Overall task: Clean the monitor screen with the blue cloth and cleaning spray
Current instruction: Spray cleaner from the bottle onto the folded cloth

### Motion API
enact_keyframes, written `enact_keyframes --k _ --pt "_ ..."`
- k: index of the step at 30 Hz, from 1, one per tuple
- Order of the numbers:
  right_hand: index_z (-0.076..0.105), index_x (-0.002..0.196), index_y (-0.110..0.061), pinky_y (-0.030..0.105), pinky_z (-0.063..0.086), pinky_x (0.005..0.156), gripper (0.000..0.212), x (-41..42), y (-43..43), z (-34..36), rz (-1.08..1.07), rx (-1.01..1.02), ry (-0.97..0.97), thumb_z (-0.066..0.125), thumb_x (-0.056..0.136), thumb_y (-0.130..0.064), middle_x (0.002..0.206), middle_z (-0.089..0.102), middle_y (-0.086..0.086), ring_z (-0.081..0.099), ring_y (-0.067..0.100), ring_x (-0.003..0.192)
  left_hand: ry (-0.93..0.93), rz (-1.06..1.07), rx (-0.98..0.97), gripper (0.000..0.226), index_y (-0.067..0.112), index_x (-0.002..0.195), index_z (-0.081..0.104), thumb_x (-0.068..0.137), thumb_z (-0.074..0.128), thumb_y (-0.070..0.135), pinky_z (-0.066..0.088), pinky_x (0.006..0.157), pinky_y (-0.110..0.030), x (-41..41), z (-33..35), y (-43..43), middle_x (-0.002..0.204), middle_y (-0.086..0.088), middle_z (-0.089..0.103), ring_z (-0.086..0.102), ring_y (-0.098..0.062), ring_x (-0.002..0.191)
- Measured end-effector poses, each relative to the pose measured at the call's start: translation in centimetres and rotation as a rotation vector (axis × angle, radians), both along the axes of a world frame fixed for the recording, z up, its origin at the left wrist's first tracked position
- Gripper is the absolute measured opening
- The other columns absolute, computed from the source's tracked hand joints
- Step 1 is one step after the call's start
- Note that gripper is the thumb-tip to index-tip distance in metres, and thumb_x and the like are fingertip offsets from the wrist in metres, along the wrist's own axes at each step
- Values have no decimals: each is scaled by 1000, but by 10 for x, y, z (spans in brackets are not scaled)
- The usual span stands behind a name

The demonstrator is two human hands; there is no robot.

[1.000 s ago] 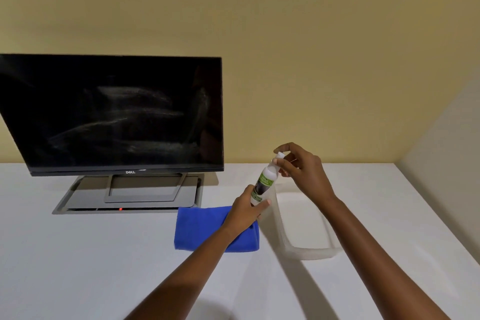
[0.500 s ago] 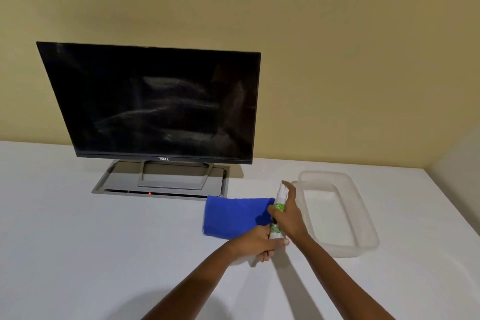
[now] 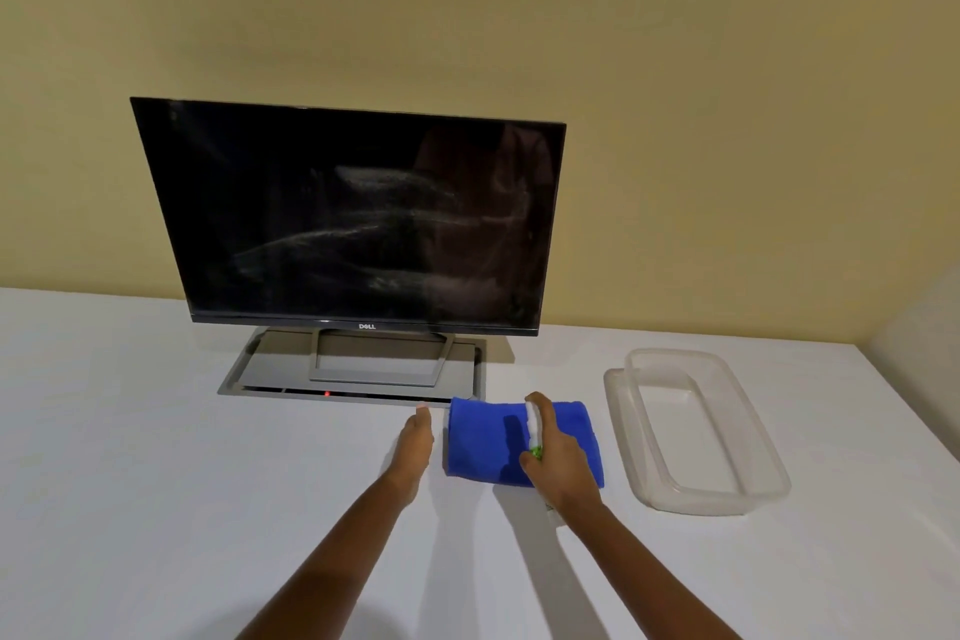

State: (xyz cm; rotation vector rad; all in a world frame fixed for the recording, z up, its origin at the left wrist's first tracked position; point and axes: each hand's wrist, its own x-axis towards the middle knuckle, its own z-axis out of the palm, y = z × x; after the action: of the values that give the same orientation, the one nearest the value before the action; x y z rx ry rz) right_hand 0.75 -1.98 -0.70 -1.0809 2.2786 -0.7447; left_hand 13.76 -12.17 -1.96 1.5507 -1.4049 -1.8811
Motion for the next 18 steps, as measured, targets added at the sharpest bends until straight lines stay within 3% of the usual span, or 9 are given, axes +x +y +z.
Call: enact_keyframes --k 3,6,11,14,18 --pt "17 142 -25 14 42 56 62 5 0 -2 -27 -19 6 49 91 -11 87 52 3 49 5 65 6 3 70 61 10 146 16 96 12 46 20 115 -45 1 -1 -5 152 -17 25 26 -35 139" --pt "14 144 -23 12 41 55 63 5 4 -5 -75 -5 15 49 91 -14 91 50 3 51 8 70 39 -11 105 62 9 146 15 96 10 47 20 115 -46 1 2 -5 152 -18 23 24 -36 140" --pt "19 141 -22 32 51 77 67 -8 15 -1 -199 -76 -40 53 85 -5 114 56 12 59 25 93 27 -6 80 62 9 145 17 96 10 46 19 115 -46 2 2 -9 152 -18 24 24 -36 140" --pt "20 141 -22 18 46 55 64 -20 23 8 -215 -63 -13 51 87 -5 85 57 10 54 14 63 17 -17 56 60 8 144 19 96 10 45 19 115 -45 2 3 -10 152 -18 25 25 -36 140" --pt "22 139 -22 15 34 44 61 -34 34 14 -240 -43 44 48 86 -3 68 52 9 47 11 51 2 -33 65 60 9 145 18 97 11 44 19 115 -46 -1 4 -11 152 -18 25 25 -36 139"
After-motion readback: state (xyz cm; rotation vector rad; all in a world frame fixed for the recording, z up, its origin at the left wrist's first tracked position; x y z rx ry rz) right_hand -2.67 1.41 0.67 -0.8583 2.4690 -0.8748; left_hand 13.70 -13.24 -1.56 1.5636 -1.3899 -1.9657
